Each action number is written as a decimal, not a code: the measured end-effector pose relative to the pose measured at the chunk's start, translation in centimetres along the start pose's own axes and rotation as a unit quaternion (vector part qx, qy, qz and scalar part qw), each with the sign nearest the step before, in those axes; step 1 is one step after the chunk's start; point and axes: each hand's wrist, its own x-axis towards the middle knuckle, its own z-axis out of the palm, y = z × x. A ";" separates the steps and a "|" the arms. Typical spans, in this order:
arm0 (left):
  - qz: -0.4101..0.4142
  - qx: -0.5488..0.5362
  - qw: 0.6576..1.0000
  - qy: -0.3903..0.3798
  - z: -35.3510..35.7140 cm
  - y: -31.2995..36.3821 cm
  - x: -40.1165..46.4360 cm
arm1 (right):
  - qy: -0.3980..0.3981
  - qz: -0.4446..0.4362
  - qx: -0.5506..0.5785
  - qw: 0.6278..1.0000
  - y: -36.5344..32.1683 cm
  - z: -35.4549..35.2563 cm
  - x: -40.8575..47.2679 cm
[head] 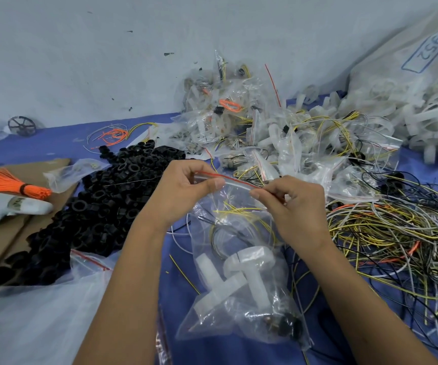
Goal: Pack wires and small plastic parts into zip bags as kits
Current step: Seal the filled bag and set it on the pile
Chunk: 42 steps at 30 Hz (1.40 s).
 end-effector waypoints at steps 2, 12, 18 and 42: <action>-0.051 -0.030 0.998 -0.010 0.2 -0.1 -0.3 | 0.007 0.018 0.030 0.999 -0.1 -0.1 0.0; -0.210 -0.061 0.965 -0.142 0.1 -0.7 -1.6 | 0.099 0.045 -0.017 0.994 0.2 -1.0 0.2; -0.197 -0.144 0.955 -0.167 -0.3 -0.2 -1.7 | 0.135 0.061 0.055 0.988 -0.2 -1.2 0.0; -0.176 -0.347 0.898 0.207 1.6 0.5 1.4 | -0.219 0.261 0.287 0.895 -2.5 0.5 -0.8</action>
